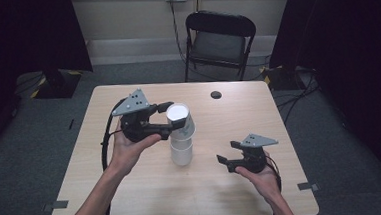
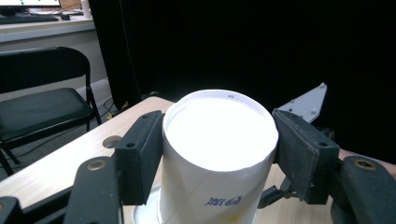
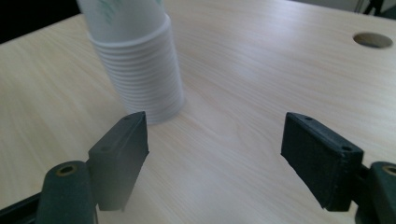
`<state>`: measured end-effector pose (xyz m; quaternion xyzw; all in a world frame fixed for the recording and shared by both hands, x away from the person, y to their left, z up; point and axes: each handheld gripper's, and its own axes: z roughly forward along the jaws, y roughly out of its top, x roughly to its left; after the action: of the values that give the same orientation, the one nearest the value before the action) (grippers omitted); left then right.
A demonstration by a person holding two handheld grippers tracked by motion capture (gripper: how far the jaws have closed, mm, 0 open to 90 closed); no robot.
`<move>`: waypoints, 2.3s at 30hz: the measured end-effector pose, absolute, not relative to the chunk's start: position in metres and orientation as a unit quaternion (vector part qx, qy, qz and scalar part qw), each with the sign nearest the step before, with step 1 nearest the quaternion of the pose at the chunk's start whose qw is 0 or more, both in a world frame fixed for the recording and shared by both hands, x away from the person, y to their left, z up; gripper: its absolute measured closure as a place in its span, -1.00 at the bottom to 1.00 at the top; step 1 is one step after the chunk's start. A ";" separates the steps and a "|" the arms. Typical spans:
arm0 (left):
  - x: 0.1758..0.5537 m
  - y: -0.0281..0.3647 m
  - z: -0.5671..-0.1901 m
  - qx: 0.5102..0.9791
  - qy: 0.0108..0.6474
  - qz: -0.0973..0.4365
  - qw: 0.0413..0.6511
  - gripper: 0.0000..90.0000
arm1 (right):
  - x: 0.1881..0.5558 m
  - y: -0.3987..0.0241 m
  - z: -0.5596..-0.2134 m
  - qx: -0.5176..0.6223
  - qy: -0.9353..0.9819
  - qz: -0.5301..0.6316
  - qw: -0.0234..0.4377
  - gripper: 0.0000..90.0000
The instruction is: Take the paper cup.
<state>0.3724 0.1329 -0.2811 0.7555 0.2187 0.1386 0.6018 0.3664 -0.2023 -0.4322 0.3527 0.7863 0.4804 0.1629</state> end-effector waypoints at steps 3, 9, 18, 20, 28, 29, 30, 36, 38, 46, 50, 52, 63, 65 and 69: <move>0.370 0.133 -0.285 0.754 0.222 0.131 0.604 -0.21 | 0.361 -0.194 -0.420 0.330 0.788 0.495 0.157 -0.43; 0.358 0.135 -0.290 0.759 0.219 0.120 0.601 -0.21 | 0.354 -0.175 -0.393 0.287 0.781 0.535 0.146 -0.29; 0.348 0.138 -0.292 0.757 0.211 0.102 0.610 -0.21 | 0.352 -0.146 -0.377 0.234 0.776 0.570 0.135 -0.12; 0.346 0.138 -0.294 0.756 0.211 0.101 0.612 -0.21 | 0.352 -0.142 -0.376 0.227 0.775 0.575 0.131 -0.10; 0.345 0.139 -0.298 0.750 0.212 0.079 0.622 -0.21 | 0.350 -0.137 -0.376 0.212 0.766 0.592 0.133 0.03; 0.344 0.139 -0.298 0.747 0.213 0.077 0.625 -0.21 | 0.350 -0.137 -0.376 0.211 0.764 0.595 0.133 0.03; 0.345 0.139 -0.298 0.747 0.213 0.076 0.625 -0.21 | 0.349 -0.138 -0.375 0.211 0.762 0.597 0.133 0.05; 0.348 0.141 -0.302 0.739 0.221 0.059 0.634 -0.21 | 0.347 -0.140 -0.375 0.207 0.760 0.601 0.136 0.08; 0.348 0.142 -0.304 0.735 0.226 0.052 0.637 -0.21 | 0.347 -0.140 -0.375 0.206 0.757 0.604 0.138 0.08; 0.353 0.145 -0.310 0.725 0.241 0.022 0.645 -0.21 | 0.345 -0.142 -0.375 0.200 0.750 0.613 0.145 0.13; 0.355 0.145 -0.312 0.725 0.243 0.013 0.644 -0.21 | 0.345 -0.143 -0.374 0.197 0.745 0.620 0.147 0.13; 0.355 0.144 -0.313 0.724 0.243 0.010 0.646 -0.21 | 0.345 -0.143 -0.373 0.196 0.745 0.621 0.148 0.15; 0.357 0.141 -0.317 0.720 0.246 -0.016 0.649 -0.22 | 0.344 -0.145 -0.372 0.197 0.738 0.626 0.156 0.21; 0.358 0.140 -0.318 0.722 0.245 -0.016 0.647 -0.22 | 0.344 -0.145 -0.372 0.198 0.738 0.625 0.157 0.23; 0.358 0.140 -0.318 0.722 0.244 -0.018 0.647 -0.22 | 0.346 -0.147 -0.373 0.200 0.737 0.626 0.155 0.37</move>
<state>0.3581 0.1404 -0.3183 0.7218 0.2443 -0.0182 0.6473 0.3456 -0.1466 -0.3731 0.2001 0.7373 0.6264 0.1550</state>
